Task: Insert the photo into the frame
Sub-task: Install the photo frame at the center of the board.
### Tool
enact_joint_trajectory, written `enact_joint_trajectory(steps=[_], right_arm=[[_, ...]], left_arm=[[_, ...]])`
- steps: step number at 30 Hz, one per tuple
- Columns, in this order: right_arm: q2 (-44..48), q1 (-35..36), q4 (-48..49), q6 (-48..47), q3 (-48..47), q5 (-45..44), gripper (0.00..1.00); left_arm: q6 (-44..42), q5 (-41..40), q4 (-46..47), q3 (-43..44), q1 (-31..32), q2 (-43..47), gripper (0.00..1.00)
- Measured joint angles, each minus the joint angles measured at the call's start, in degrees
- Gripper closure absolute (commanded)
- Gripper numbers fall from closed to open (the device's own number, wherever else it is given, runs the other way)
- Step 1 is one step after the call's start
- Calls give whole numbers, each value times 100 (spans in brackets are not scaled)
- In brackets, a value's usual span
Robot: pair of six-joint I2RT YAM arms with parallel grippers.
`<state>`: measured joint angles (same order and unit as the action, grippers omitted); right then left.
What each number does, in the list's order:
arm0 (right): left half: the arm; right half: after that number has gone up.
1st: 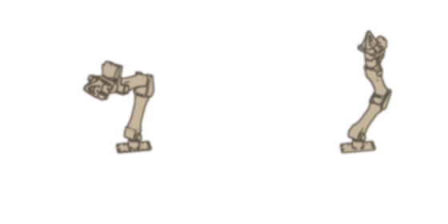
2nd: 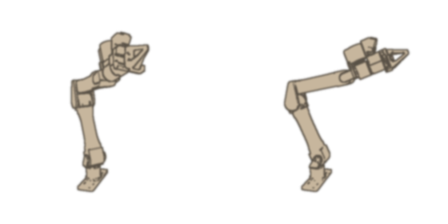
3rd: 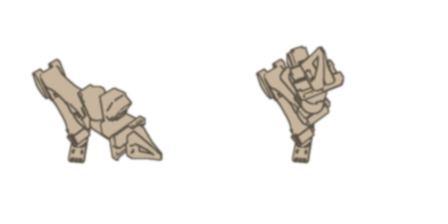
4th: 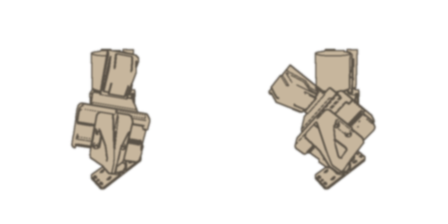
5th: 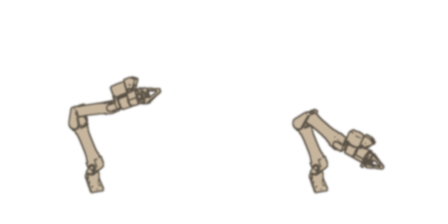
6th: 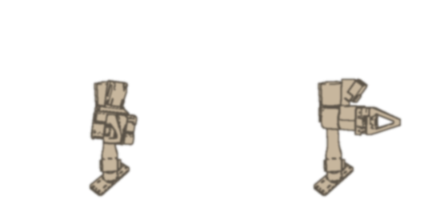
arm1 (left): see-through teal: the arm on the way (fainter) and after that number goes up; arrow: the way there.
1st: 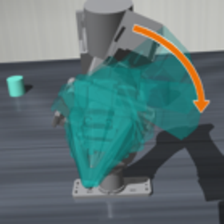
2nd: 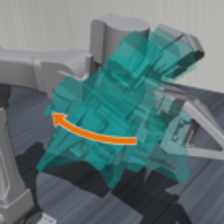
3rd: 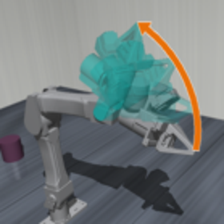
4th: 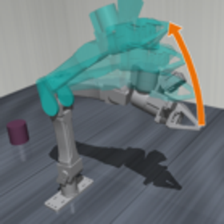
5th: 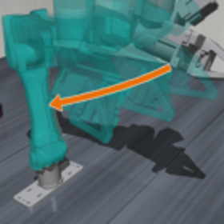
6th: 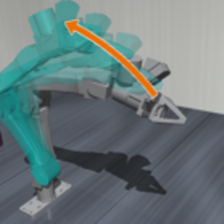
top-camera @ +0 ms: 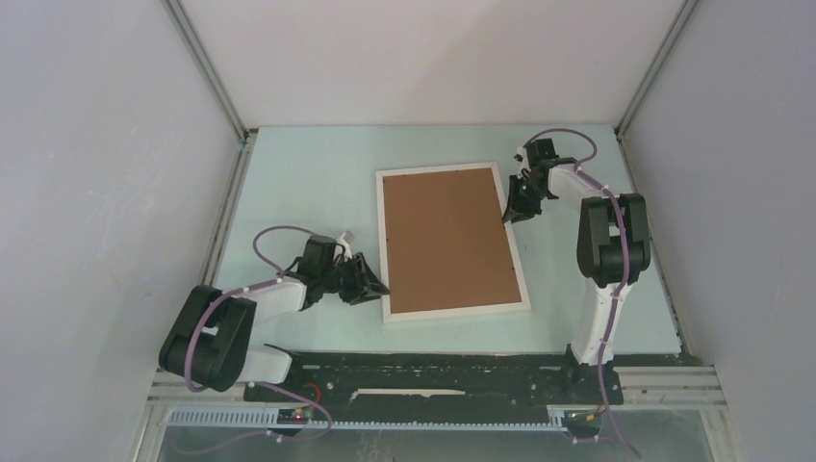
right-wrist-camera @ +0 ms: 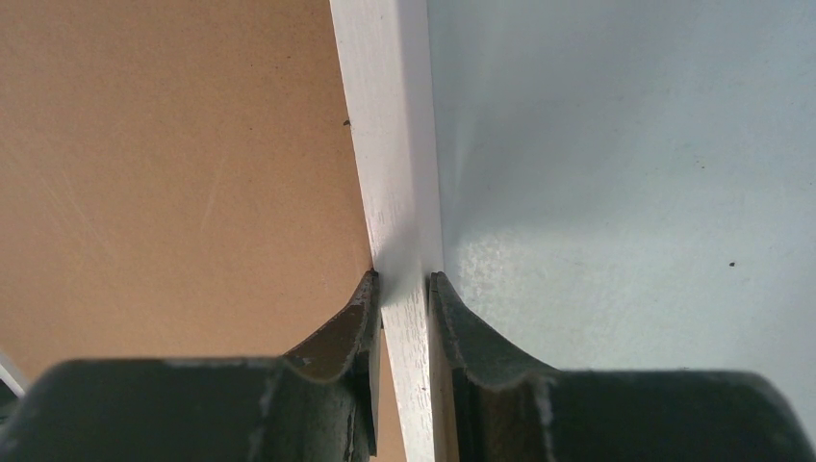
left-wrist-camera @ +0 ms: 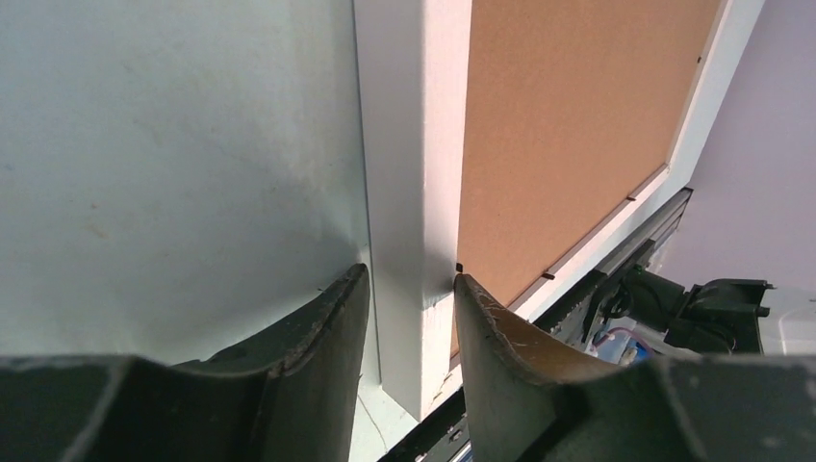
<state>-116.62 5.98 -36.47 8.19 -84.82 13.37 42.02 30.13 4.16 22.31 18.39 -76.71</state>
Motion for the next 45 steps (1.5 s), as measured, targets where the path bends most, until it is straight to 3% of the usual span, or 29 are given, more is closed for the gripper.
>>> enact_joint_trajectory(steps=[7,17,23,45], right_arm=[[0,0,0,0,0,2,82],[0,0,2,0,0,7,82],[0,0,4,0,0,15,82],[0,-2,7,0,0,26,82]], left_arm=[[11,-17,2,107,81,-157,57],[50,-146,-76,98,87,-7,48],[42,-321,-190,96,42,450,50],[44,-282,66,103,81,-92,53]])
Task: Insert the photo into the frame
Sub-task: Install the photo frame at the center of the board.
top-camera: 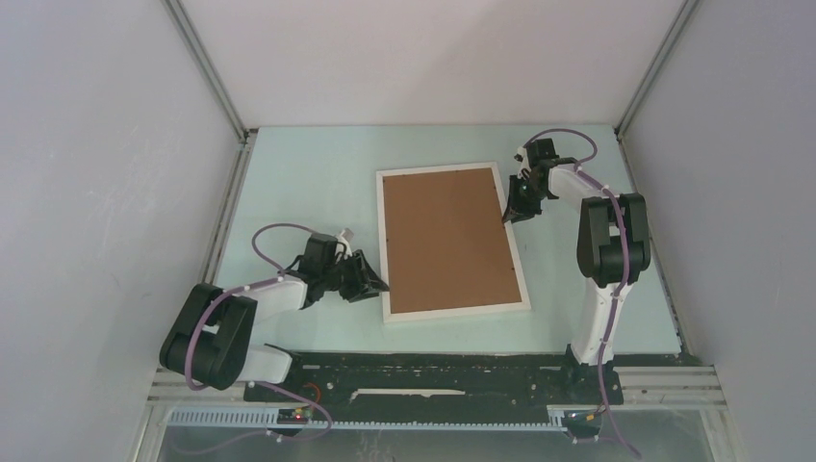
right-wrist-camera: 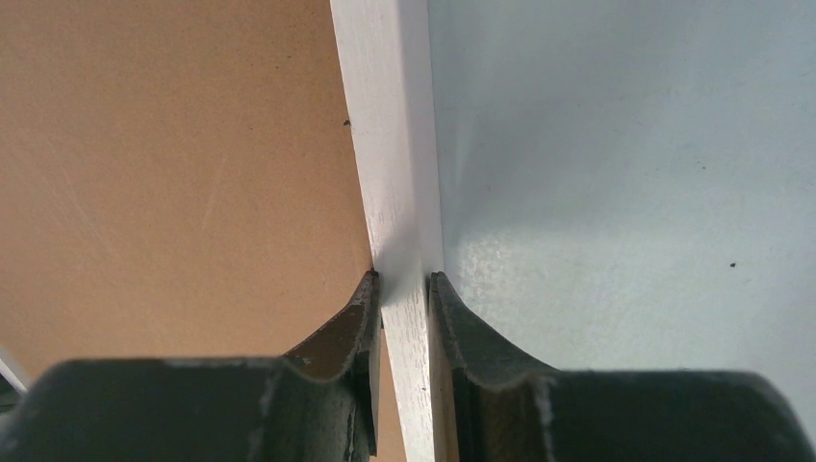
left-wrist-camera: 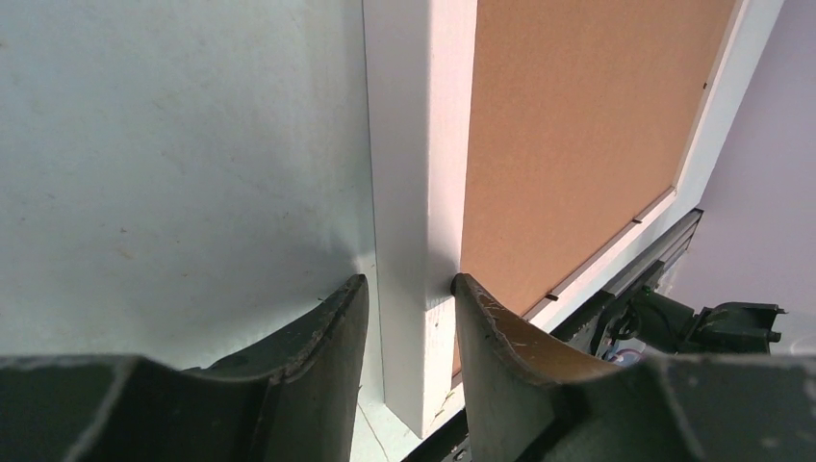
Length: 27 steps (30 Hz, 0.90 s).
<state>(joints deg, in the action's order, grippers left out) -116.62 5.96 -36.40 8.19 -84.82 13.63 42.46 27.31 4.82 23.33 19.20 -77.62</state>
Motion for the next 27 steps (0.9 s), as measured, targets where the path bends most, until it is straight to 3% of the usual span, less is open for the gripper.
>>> enact_joint_trajectory(steps=[27], right_arm=[[0,0,2,0,0,4,82]], left_arm=[[-39,-46,-273,98,94,2,51]])
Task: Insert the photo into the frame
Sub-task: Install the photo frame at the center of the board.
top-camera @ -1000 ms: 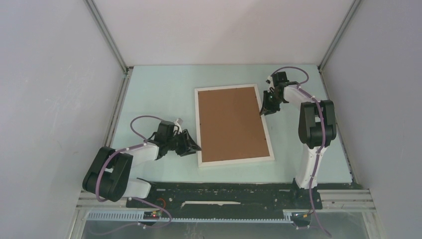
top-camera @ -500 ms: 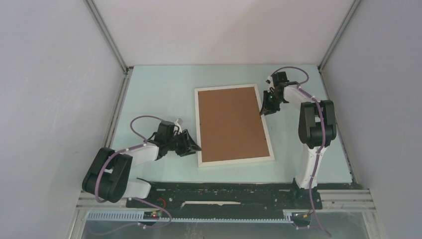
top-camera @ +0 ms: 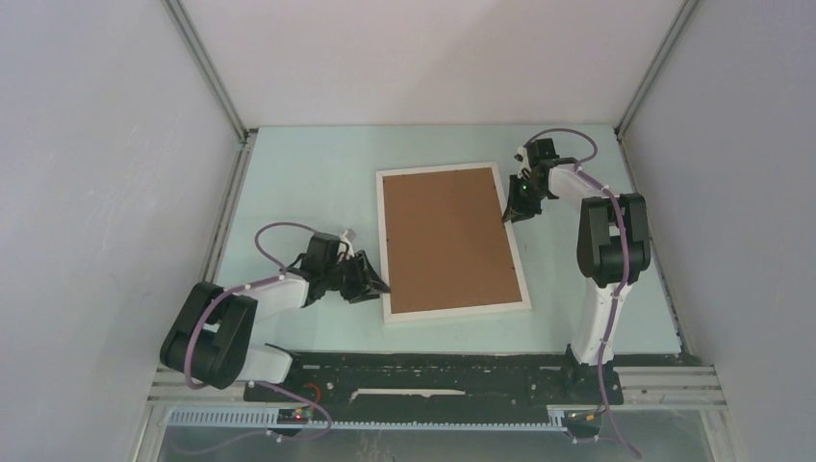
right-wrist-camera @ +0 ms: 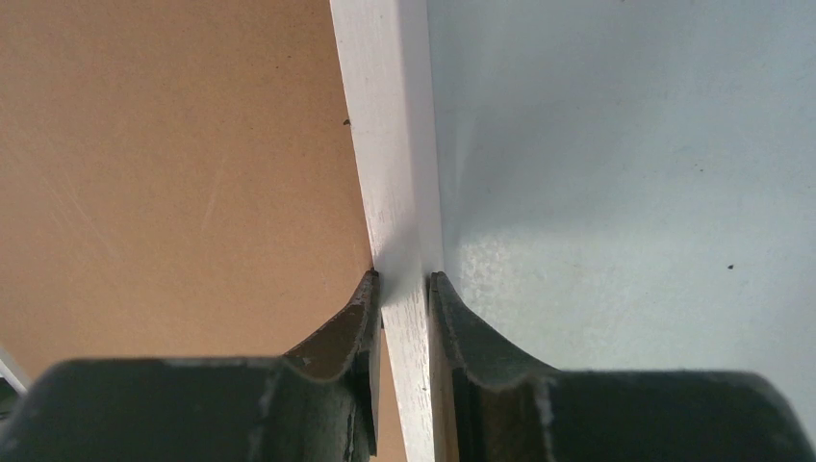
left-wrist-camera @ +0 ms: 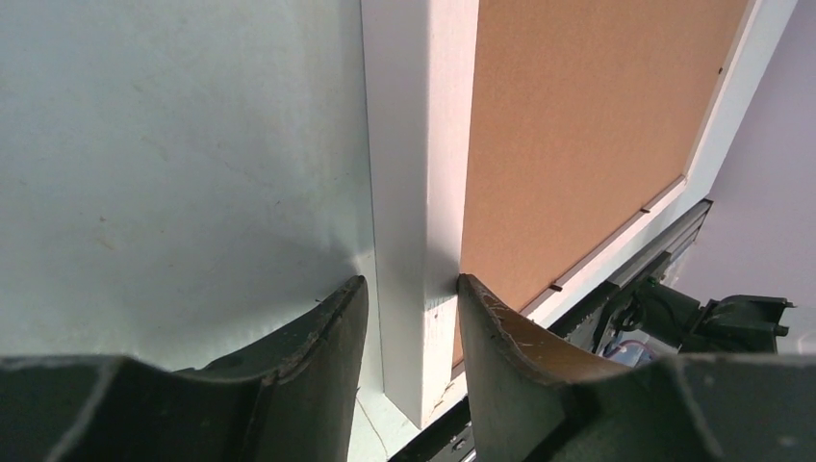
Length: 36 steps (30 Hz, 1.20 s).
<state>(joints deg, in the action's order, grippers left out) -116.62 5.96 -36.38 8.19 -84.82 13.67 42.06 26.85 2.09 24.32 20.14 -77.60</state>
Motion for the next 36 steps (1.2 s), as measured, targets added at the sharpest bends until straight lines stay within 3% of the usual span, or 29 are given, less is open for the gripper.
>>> enact_joint_trajectory(steps=[14,23,36], right_arm=[[0,24,168,-2,2,-79,82],[131,66,393,125,225,-177,85],[264,63,671,267,472,-162,86]], left_arm=[[15,181,-433,535,57,-509,55],[-48,-573,-1563,1250,487,-601,59],[-2,-1381,-2417,2074,1060,-1106,63]])
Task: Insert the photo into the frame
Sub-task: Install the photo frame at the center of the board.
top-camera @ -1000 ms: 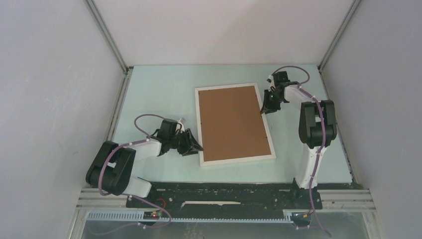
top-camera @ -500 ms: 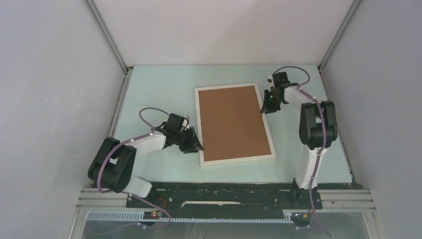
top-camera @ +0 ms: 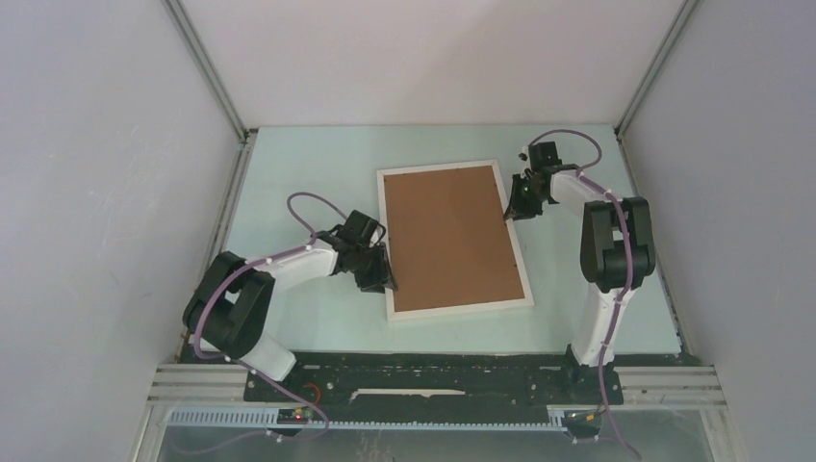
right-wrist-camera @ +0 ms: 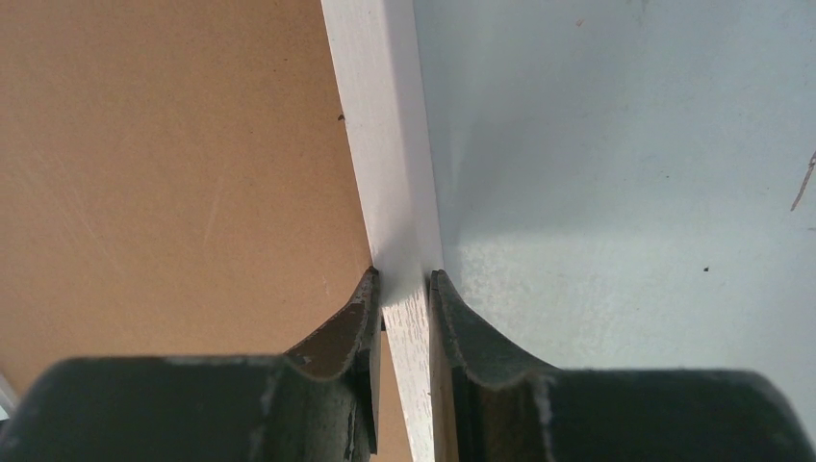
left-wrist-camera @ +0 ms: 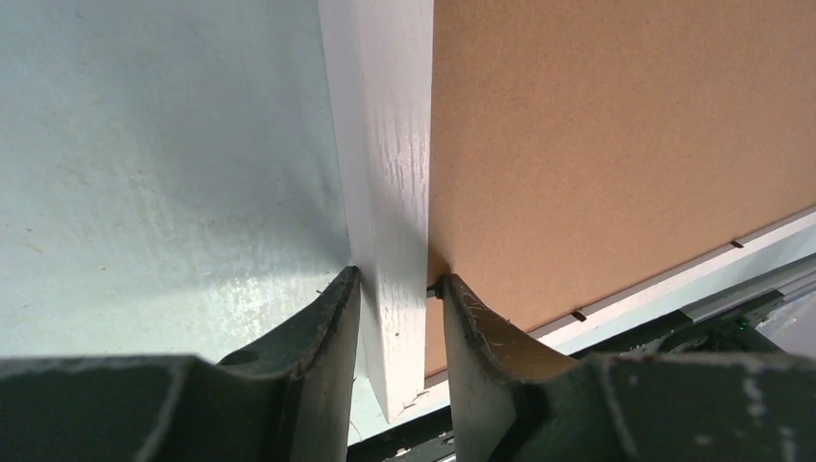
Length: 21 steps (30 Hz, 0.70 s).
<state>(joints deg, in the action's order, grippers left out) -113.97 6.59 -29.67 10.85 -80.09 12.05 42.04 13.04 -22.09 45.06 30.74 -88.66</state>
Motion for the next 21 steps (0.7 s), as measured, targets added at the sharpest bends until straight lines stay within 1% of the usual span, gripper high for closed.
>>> enact_joint_trajectory(steps=[2,3,4,5,7,9,10,13,15,17,19,21], right_arm=[[17,-2,37,15,31,4,85],[20,-7,48,26,39,11,84],[26,-15,68,44,57,28,82],[31,-26,83,68,70,48,80],[57,-61,142,131,127,101,72],[98,-105,234,212,221,195,60],[118,-127,251,275,264,249,52],[164,-153,166,459,367,319,28],[205,-153,-39,529,407,260,19],[306,-153,-264,601,407,120,13],[533,-153,-496,702,407,-55,11],[874,-136,-660,833,428,-195,8]], left_arm=[[-2,-13,-83,70,13,-17,58],[-4,-48,-122,96,28,-15,53],[-20,-105,-162,118,52,0,45],[-52,-157,-190,125,70,22,39],[-149,-391,-280,127,103,109,27],[-232,-542,-374,142,107,282,21],[-289,-616,-468,181,96,481,18],[-437,-684,-619,417,-37,1014,15],[-514,-634,-531,566,-271,1285,14],[-557,-474,-352,577,-629,1392,13],[-555,-269,-138,503,-984,1325,13],[-531,-96,85,352,-1193,1209,13]])
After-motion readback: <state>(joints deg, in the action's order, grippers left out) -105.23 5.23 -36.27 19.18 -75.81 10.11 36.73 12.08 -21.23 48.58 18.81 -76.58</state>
